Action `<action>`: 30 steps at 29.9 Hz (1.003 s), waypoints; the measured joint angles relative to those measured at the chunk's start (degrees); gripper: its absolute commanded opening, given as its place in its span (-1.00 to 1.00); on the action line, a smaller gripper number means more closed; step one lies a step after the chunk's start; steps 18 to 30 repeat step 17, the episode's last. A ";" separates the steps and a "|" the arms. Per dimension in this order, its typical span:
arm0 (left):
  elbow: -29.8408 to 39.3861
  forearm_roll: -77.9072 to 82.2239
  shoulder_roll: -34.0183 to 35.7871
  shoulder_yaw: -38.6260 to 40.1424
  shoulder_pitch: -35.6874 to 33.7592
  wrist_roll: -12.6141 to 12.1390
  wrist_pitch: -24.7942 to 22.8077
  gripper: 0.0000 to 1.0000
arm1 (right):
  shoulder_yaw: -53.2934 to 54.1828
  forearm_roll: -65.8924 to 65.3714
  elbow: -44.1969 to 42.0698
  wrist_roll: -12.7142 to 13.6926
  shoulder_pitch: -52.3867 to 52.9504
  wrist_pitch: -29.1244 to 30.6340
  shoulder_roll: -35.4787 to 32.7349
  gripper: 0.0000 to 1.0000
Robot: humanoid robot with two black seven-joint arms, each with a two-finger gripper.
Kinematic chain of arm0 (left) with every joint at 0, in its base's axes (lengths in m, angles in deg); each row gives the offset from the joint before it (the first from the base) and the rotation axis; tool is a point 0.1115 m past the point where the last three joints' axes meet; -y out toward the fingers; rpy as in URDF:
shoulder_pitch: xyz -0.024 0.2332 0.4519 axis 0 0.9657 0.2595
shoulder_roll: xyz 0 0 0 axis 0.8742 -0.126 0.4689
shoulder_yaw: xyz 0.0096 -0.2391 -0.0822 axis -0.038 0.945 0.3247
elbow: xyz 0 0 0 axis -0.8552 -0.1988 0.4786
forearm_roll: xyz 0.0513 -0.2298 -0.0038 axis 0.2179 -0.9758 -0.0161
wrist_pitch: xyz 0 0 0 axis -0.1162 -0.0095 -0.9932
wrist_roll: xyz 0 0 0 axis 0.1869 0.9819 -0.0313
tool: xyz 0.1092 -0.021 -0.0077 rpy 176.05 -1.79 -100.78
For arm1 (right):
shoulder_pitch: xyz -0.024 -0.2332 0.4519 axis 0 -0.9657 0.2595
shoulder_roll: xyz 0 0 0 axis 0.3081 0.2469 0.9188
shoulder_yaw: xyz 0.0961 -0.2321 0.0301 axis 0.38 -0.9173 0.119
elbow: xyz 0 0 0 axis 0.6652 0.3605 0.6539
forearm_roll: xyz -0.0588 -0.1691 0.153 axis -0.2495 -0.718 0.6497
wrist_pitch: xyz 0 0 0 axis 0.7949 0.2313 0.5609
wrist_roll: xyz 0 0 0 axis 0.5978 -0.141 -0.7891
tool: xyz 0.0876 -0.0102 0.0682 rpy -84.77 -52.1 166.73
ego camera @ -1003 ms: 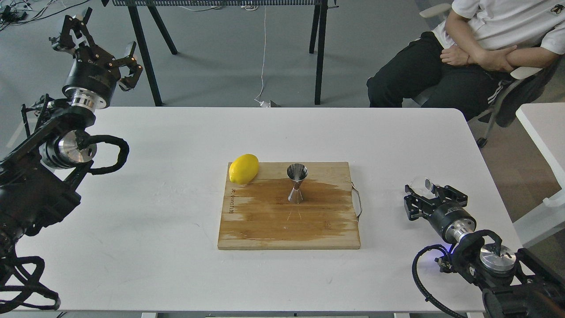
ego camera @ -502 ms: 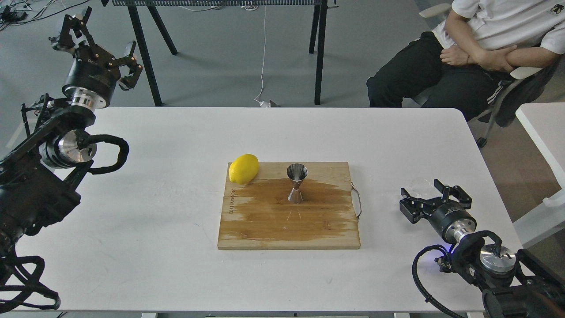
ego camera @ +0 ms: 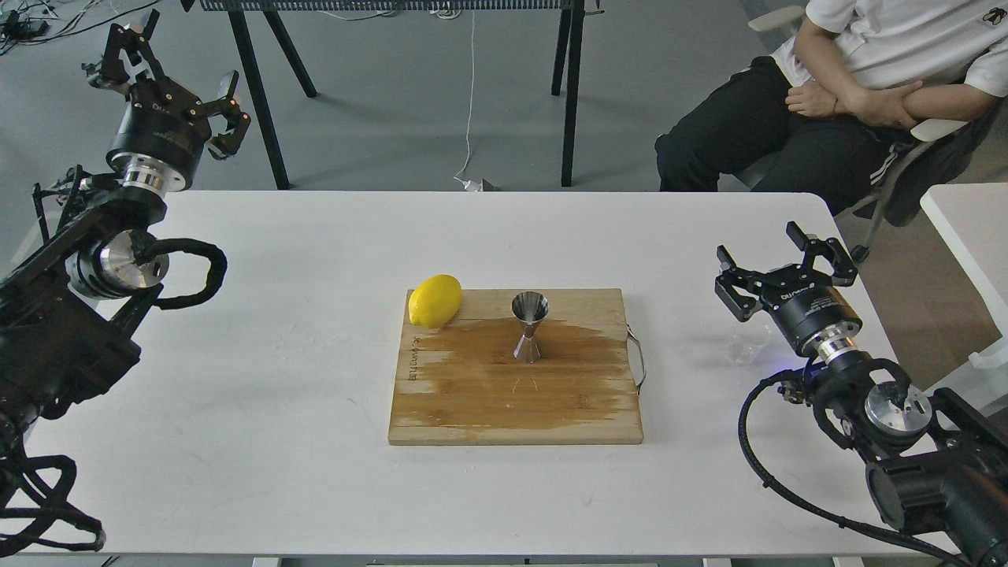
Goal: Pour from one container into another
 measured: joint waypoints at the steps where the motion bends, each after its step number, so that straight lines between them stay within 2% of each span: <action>1: 0.00 0.00 0.01 0.00 0.00 0.00 0.00 1.00 | 0.04 -0.65 0.23 -0.58 1.71 0.01 -0.66 1.00; 3: 0.00 0.00 0.02 0.00 0.00 -0.02 0.00 1.00 | 0.08 -1.85 0.21 -2.47 5.42 0.02 -1.44 1.00; 7: 0.00 -0.04 -0.05 0.10 0.00 -0.08 0.00 1.00 | -0.14 -5.88 -2.63 -7.85 12.89 0.04 -1.90 1.00; 10: 0.00 -0.09 -0.26 0.15 0.03 -0.20 0.00 1.00 | -0.42 -9.14 -7.43 -9.49 18.33 0.04 -1.83 1.00; 16: 0.00 -0.12 -0.33 0.25 0.09 -0.24 -0.08 1.00 | -4.45 -10.75 -13.89 -9.98 23.87 0.04 -1.29 1.00; 30: 0.00 -0.12 -0.33 0.25 0.12 -0.24 -0.12 1.00 | -5.02 -10.78 -14.14 -10.10 24.22 0.04 -1.38 1.00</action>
